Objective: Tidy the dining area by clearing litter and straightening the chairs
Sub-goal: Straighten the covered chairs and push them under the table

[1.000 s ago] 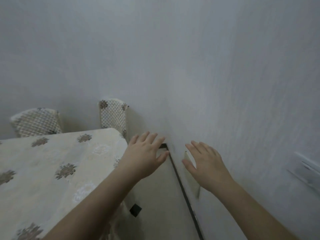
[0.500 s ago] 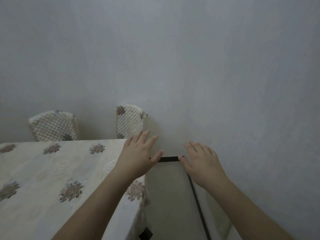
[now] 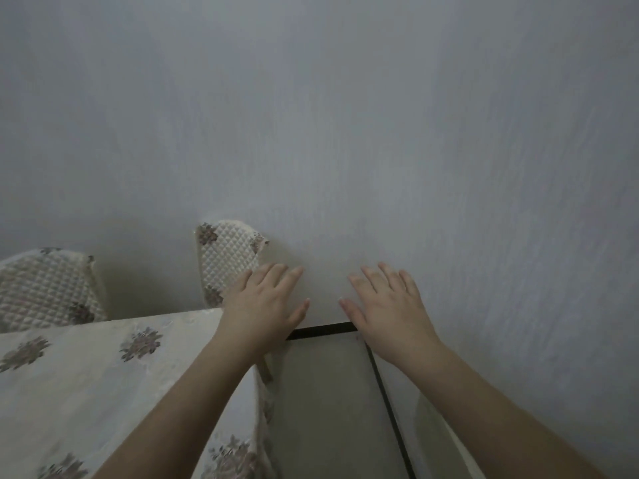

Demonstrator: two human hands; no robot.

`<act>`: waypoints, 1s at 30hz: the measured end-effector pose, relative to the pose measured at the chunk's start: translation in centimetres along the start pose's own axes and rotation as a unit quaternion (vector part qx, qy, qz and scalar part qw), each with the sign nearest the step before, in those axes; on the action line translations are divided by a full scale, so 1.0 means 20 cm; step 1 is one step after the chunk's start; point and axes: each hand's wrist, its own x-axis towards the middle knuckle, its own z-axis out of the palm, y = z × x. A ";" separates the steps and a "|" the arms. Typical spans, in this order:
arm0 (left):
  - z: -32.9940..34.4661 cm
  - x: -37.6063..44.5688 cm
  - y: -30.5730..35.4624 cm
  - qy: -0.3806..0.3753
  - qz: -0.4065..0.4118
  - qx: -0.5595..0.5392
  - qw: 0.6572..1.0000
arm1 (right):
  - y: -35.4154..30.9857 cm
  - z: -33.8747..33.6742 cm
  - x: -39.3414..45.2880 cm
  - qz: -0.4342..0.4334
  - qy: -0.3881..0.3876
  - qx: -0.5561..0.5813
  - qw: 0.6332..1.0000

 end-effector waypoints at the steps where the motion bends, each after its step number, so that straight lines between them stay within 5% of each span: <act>1: 0.04 0.08 0.02 0.000 0.005 0.005 1.000 | 0.06 0.02 0.07 -0.002 -0.004 0.004 1.000; 10: 0.25 0.55 -0.01 -0.003 -0.034 0.049 0.998 | 0.34 0.16 0.65 -0.022 -0.019 0.049 0.998; 30: 0.81 1.21 -1.05 -0.046 -0.177 0.050 0.982 | -0.15 0.84 1.87 -0.125 -0.061 0.077 0.987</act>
